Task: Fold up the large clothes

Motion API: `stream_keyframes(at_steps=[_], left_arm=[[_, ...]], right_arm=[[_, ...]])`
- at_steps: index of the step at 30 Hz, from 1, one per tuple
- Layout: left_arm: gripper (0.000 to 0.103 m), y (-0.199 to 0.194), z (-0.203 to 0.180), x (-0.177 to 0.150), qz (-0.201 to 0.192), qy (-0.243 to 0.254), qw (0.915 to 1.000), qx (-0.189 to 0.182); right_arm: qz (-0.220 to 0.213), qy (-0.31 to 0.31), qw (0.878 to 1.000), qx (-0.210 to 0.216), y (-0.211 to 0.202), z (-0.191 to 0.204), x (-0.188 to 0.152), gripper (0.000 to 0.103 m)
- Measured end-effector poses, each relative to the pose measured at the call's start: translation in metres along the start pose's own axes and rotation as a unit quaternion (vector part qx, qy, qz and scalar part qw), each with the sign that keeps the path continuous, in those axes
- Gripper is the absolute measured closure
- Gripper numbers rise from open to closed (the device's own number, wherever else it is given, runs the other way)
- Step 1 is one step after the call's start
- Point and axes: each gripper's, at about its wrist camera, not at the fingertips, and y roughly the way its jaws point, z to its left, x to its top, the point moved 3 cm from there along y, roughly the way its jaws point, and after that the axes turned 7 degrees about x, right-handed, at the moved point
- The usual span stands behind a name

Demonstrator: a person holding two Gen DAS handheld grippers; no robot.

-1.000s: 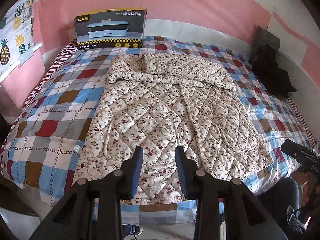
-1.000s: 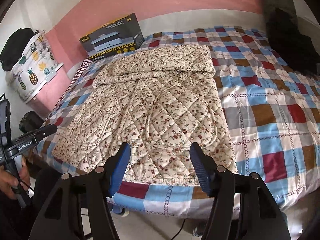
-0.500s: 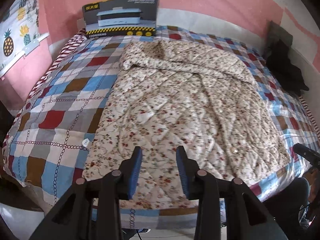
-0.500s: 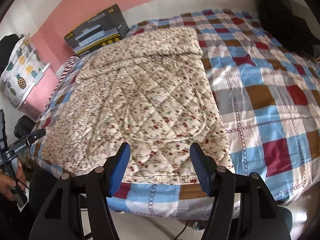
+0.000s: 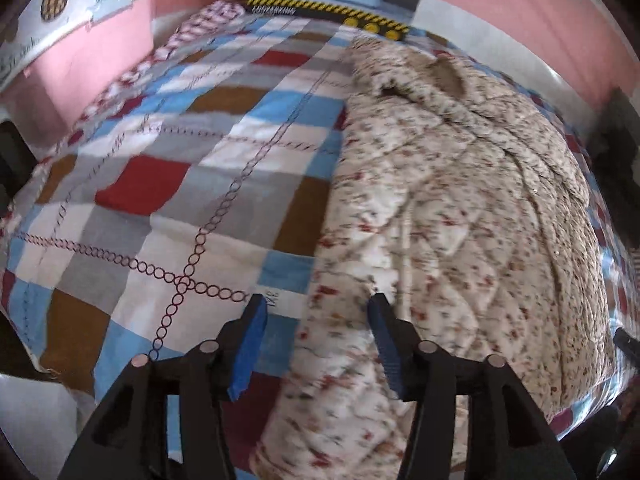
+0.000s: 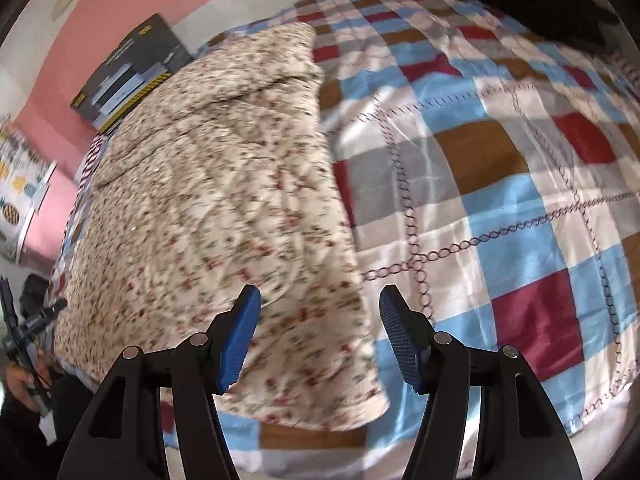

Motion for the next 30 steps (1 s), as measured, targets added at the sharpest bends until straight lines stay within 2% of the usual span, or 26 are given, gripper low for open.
stream_keyframes(at_steps=[4,7,10,14,18,22,23,25,27,28,29,30], left_arm=[[0.041,0.014,0.004,-0.005,0.019,-0.017,0.9993,-0.025],[0.041,0.013,0.000,-0.012,0.025,-0.018,0.9985,-0.045],[0.041,0.008,-0.002,-0.022,0.028,-0.021,0.9977,-0.058],[0.042,0.005,-0.001,-0.032,0.034,-0.024,0.9956,-0.084],[0.041,0.010,-0.003,-0.033,0.039,-0.014,0.9957,-0.083],[0.041,0.008,-0.002,-0.037,0.036,-0.006,0.9959,-0.083],[0.041,0.007,-0.004,-0.038,0.039,-0.002,0.9962,-0.079],[0.041,0.004,-0.007,-0.042,0.039,0.009,0.9971,-0.066],[0.043,0.004,-0.011,-0.042,0.037,0.020,0.9979,-0.050],[0.048,0.005,-0.012,-0.042,0.039,0.020,0.9979,-0.046],[0.059,0.003,-0.013,-0.040,0.042,0.018,0.9977,-0.049],[0.066,0.001,-0.013,-0.038,0.043,0.016,0.9974,-0.055]], right_arm=[[0.025,0.030,0.999,0.020,0.016,-0.015,-0.004,0.041],[0.046,0.038,0.996,0.058,0.023,-0.012,-0.015,0.041],[0.055,0.029,0.994,0.085,0.020,-0.004,-0.024,0.040],[0.057,0.049,0.990,0.119,0.018,-0.008,-0.027,0.039],[0.059,0.073,0.988,0.126,0.027,-0.013,-0.020,0.039],[0.067,0.059,0.990,0.109,0.031,-0.006,-0.018,0.039],[0.072,0.055,0.990,0.110,0.030,-0.003,-0.020,0.040],[0.077,0.050,0.989,0.116,0.028,-0.002,-0.022,0.051],[0.079,0.048,0.990,0.103,0.027,-0.004,-0.026,0.067],[0.080,0.052,0.990,0.099,0.029,-0.006,-0.026,0.072],[0.083,0.064,0.990,0.099,0.030,-0.009,-0.026,0.079],[0.083,0.068,0.989,0.103,0.029,-0.009,-0.024,0.085]])
